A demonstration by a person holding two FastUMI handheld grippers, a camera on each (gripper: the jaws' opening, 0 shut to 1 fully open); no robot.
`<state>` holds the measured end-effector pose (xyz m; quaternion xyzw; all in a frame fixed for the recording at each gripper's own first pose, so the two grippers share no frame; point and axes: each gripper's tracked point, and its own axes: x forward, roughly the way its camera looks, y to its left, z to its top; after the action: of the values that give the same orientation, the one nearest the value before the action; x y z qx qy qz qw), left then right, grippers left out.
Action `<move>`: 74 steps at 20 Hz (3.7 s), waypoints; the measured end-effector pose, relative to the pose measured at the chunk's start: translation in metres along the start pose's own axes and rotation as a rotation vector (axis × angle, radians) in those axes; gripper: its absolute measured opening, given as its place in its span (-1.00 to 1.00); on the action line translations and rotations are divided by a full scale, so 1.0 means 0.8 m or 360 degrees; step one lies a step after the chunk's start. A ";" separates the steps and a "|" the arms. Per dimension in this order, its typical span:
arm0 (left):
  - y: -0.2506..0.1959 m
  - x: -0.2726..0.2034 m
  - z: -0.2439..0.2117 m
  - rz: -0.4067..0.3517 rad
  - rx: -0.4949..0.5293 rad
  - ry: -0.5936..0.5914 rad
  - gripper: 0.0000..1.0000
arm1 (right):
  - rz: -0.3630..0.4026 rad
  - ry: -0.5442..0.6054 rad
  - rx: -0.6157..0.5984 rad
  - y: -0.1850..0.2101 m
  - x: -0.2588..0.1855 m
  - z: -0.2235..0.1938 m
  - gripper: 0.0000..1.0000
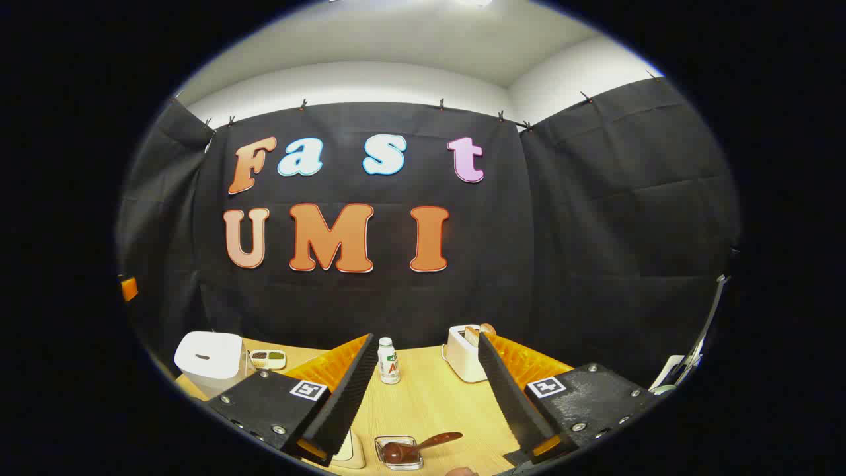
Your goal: Close the left gripper, press the button to open the rice cooker; take a wooden spoon from the chopstick holder with the right hand, scoop a spoonful of rice and pour it into the rice cooker, then put the wooden spoon back into the chopstick holder.
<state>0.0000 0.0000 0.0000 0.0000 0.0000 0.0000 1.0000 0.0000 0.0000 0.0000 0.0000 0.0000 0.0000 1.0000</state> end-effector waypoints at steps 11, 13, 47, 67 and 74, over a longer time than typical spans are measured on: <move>0.005 0.005 0.003 0.0015 0.0002 0.0003 1.00 | -0.0028 -0.0024 -0.0061 -0.013 -0.007 0.012 0.89; 0.006 0.005 0.002 0.0020 -0.0011 0.0006 1.00 | -0.0029 -0.0022 -0.0066 -0.014 -0.008 0.011 0.89; -0.018 0.100 -0.068 -0.0143 -0.0089 0.0432 -0.90 | 0.0004 0.0039 -0.0086 -0.016 -0.009 -0.003 0.89; -0.035 0.195 -0.246 -0.0226 0.0027 0.0939 -0.90 | -0.0170 0.0141 -0.0134 -0.066 -0.005 -0.036 0.89; -0.028 0.199 -0.280 -0.0207 -0.0040 0.1059 -0.90 | -0.0174 0.0157 -0.0128 -0.071 0.005 -0.037 0.89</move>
<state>0.1592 -0.0226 -0.2238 -0.0123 0.3265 -0.0639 0.9430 0.0041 -0.0565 -0.0300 -0.0403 0.0494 -0.0545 0.9965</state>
